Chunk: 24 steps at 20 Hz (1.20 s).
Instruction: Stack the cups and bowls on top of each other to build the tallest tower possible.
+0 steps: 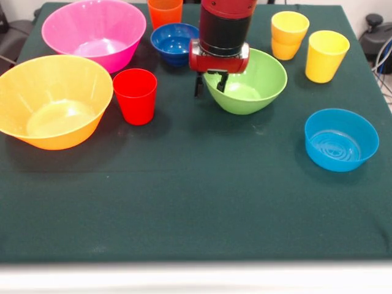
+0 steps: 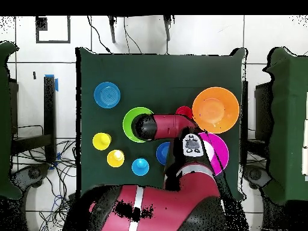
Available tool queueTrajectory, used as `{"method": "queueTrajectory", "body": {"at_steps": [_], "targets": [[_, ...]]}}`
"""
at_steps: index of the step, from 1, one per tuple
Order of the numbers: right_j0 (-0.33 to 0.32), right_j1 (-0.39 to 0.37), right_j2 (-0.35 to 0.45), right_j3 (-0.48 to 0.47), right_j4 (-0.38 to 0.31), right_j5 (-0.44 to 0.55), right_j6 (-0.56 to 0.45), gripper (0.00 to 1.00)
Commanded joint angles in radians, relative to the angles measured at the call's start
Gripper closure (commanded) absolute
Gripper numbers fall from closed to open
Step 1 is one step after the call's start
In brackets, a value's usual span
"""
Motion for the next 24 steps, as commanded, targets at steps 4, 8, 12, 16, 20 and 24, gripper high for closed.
{"method": "queueTrajectory", "body": {"at_steps": [4,8,12,16,20,24], "targets": [[0.017,0.047,0.046,-0.053,-0.043,-0.023,0.044,1.00],[-0.002,0.038,0.079,-0.052,-0.041,-0.035,0.023,1.00],[-0.041,0.020,0.131,-0.061,-0.018,-0.001,-0.008,1.00],[-0.083,0.001,0.179,-0.068,0.001,0.040,-0.035,1.00],[-0.100,0.003,0.200,-0.059,-0.017,0.018,-0.037,1.00],[-0.100,0.032,0.203,-0.064,-0.041,-0.034,-0.020,1.00]]}}
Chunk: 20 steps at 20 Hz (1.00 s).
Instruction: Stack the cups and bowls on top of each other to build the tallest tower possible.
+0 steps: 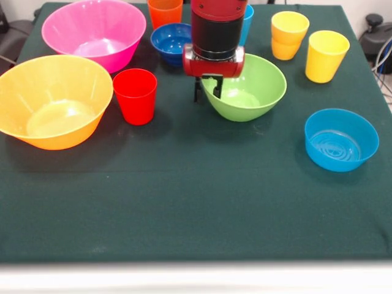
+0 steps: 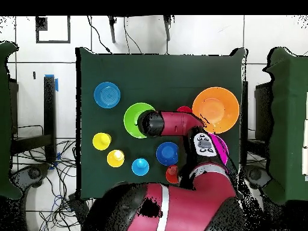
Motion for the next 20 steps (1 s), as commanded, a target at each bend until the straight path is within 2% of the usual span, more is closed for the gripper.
{"method": "queueTrajectory", "body": {"at_steps": [1,5,11,17,20], "targets": [[-0.012,0.043,0.120,-0.063,-0.046,-0.042,-0.018,1.00],[0.012,0.044,0.092,-0.068,-0.062,-0.070,0.008,1.00],[0.016,0.051,0.095,-0.077,-0.060,-0.057,0.001,1.00],[-0.022,0.058,0.145,-0.083,-0.039,-0.007,-0.039,1.00],[-0.065,0.065,0.199,-0.079,-0.032,0.012,-0.081,1.00]]}}
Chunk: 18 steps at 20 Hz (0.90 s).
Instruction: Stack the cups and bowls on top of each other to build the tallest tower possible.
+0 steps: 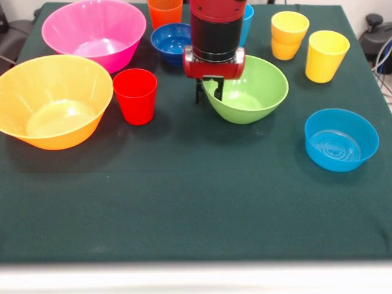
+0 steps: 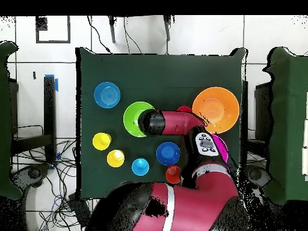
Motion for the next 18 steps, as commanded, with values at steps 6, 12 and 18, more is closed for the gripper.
{"method": "queueTrajectory", "body": {"at_steps": [6,12,18], "targets": [[-0.120,0.083,0.276,-0.068,-0.027,0.056,-0.138,1.00],[-0.134,0.097,0.312,-0.102,-0.039,0.101,-0.143,1.00],[-0.178,0.087,0.373,-0.098,-0.022,0.167,-0.157,1.00]]}}
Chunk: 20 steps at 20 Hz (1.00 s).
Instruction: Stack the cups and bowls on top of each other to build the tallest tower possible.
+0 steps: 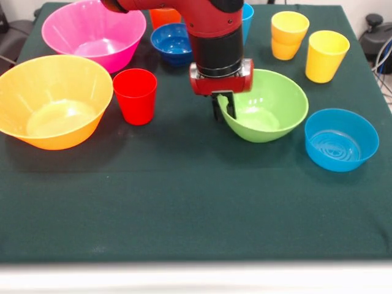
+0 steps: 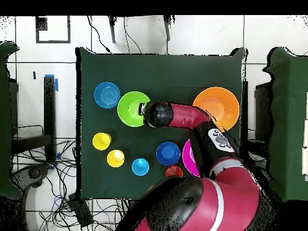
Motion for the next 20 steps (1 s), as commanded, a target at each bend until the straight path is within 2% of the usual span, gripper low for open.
{"method": "queueTrajectory", "body": {"at_steps": [1,8,12,15,20], "targets": [[-0.014,0.052,0.154,-0.084,-0.024,0.140,-0.157,1.00],[-0.018,0.044,0.162,-0.114,-0.052,0.170,-0.163,1.00],[-0.063,0.030,0.199,-0.096,-0.050,0.209,-0.204,1.00],[-0.088,0.016,0.195,-0.086,-0.083,0.226,-0.241,1.00],[-0.132,0.059,0.231,-0.130,-0.120,0.245,-0.313,1.00]]}}
